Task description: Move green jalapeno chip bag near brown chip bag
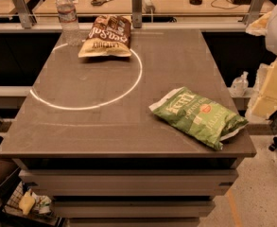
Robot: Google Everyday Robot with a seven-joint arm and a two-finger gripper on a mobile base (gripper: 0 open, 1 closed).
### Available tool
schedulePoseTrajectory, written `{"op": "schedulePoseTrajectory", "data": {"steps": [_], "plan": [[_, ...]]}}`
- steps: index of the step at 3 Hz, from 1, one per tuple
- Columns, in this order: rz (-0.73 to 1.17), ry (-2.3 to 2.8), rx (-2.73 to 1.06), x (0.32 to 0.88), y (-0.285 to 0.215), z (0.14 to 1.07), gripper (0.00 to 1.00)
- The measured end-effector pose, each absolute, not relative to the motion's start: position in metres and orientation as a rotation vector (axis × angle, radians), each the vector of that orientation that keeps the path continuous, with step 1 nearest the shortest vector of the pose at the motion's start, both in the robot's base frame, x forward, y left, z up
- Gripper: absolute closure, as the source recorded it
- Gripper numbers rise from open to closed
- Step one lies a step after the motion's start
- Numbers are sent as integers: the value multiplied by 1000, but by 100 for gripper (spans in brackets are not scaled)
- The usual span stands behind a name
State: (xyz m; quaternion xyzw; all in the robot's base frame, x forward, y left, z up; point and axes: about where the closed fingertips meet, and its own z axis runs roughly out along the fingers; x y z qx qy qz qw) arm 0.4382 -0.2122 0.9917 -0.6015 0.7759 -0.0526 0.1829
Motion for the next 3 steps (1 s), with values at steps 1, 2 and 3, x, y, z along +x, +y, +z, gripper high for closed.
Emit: {"op": "schedulePoseTrajectory", "data": {"steps": [1,2,3], "plan": [[-148,2189,-1697,438,-212,992,0],[-148,2259,-1683,442,-209,998,0],[-135,2382,-1658,460,-197,990,0]]}}
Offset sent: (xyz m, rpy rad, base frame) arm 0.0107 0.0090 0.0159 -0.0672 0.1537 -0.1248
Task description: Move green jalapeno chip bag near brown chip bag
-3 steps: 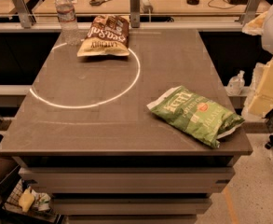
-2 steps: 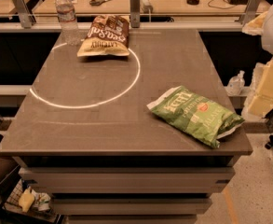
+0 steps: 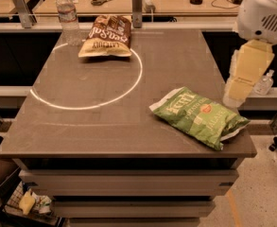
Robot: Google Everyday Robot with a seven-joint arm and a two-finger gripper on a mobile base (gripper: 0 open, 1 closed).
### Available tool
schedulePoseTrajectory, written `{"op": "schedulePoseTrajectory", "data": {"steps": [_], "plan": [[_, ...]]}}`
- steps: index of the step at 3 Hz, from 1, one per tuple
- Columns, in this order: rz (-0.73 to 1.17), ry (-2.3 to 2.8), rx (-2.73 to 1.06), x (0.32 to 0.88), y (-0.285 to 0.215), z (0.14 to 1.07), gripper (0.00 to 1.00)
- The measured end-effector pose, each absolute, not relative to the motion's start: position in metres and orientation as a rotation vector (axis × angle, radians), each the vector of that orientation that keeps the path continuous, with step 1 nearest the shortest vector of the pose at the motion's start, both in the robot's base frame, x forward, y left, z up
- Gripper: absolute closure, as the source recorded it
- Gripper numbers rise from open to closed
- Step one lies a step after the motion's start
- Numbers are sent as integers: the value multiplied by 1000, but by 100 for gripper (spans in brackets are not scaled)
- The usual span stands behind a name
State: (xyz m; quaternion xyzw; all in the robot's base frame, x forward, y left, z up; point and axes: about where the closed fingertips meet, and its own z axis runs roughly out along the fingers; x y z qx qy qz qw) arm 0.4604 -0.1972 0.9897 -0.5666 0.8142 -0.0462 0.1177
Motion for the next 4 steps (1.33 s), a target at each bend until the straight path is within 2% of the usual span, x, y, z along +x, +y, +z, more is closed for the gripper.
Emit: {"op": "schedulePoseTrajectory", "data": {"steps": [1,3,4], "plan": [[-51,2489,-1589,471,-185,964,0],[190,2607,-1456,454,-163,899,0],[300,2572,-1437,453,-147,870,16]]}}
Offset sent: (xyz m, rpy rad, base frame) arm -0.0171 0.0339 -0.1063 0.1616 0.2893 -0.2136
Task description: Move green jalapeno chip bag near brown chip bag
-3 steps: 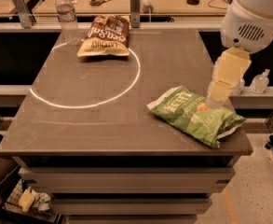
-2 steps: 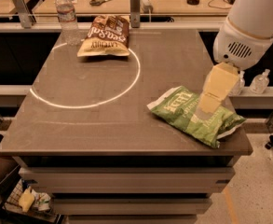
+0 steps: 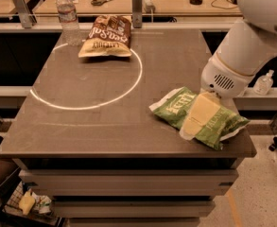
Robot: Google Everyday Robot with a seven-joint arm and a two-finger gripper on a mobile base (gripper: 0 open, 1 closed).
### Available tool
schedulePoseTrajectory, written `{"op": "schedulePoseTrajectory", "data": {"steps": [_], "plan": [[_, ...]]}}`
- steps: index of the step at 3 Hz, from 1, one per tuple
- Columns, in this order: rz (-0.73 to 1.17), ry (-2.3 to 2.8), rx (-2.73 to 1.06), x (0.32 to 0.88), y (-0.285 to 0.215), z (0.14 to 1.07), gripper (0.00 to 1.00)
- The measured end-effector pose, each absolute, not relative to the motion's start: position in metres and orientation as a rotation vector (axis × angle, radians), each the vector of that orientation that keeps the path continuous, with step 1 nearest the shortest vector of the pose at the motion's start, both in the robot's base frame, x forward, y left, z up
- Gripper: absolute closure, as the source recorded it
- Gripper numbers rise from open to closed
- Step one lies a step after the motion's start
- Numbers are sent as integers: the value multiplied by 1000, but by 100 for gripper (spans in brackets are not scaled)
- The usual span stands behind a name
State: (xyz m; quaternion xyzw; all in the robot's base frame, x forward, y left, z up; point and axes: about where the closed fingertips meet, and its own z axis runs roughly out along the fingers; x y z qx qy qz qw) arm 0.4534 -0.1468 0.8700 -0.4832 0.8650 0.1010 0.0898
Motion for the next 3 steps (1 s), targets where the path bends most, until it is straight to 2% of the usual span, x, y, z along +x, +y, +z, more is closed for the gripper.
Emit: {"op": "schedulePoseTrajectory", "data": {"steps": [1,3], "plan": [[363,2480,-1441,463,-124,845,39],[351,2459,-1431,468,-120,846,85]]}}
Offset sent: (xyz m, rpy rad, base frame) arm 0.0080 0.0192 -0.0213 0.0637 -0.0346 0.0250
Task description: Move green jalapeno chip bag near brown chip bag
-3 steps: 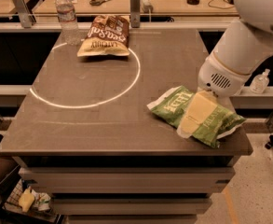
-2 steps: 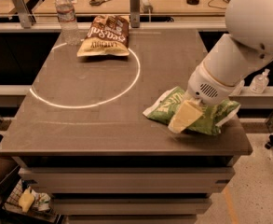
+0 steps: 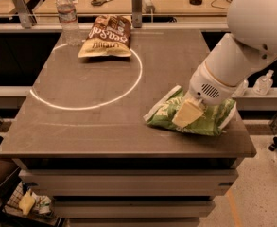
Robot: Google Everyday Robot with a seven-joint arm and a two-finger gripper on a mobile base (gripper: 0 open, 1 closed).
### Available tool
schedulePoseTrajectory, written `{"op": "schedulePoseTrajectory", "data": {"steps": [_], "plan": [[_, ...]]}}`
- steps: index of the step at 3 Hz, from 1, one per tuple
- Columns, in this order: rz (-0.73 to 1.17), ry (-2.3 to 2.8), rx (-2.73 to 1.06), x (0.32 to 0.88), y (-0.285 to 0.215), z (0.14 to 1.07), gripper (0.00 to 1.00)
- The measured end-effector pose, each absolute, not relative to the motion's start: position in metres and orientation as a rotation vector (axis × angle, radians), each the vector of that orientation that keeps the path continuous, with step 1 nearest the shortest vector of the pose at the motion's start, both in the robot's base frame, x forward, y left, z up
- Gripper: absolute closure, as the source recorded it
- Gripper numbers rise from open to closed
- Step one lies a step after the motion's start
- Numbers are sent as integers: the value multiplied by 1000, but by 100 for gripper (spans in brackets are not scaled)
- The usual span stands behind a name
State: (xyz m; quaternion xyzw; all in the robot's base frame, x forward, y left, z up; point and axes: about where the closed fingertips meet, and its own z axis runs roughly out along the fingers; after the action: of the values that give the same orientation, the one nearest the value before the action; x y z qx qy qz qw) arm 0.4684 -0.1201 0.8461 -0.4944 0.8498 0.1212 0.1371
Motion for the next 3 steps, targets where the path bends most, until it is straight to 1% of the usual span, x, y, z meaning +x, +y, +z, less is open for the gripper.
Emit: {"op": "schedulePoseTrajectory", "data": {"steps": [1,3], "plan": [[351,2459,-1431,468,-120,848,100],[330,2445,-1432,475,-120,859,100]]}}
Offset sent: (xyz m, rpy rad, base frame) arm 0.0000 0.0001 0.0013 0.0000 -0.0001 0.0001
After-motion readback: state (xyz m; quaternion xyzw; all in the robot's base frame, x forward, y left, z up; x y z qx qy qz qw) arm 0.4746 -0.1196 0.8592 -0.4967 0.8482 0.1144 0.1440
